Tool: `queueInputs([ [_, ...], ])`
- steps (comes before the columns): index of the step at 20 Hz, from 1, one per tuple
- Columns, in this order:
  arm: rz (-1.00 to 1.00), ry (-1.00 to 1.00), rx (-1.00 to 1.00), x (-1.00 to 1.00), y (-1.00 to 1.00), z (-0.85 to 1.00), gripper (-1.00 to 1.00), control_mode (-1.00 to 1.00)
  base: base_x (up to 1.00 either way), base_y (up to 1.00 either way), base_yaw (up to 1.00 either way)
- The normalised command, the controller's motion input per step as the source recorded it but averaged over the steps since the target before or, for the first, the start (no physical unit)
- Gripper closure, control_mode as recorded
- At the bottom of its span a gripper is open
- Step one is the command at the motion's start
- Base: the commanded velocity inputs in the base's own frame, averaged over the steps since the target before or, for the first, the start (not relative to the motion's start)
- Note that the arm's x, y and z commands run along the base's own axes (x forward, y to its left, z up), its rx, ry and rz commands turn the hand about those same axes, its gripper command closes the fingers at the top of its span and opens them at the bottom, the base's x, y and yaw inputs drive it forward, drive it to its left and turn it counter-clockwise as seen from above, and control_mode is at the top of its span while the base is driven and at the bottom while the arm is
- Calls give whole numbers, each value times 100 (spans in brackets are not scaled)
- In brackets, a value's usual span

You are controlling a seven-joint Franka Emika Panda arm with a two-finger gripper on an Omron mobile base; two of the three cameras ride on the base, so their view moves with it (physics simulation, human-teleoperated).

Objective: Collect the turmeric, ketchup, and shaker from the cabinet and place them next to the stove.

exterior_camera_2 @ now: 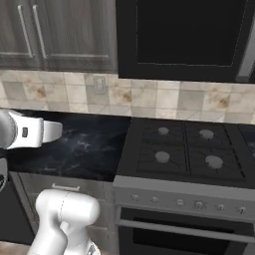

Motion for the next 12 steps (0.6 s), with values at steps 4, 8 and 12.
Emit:
queueInputs([
  [4, 0, 0, 0, 0, 0, 0, 100, 100, 41, -54, 15],
  [8, 0, 0, 0, 0, 0, 0, 100, 100, 34, -33, 14],
  [12, 0, 0, 0, 0, 0, 0, 100, 100, 43, -26, 13],
])
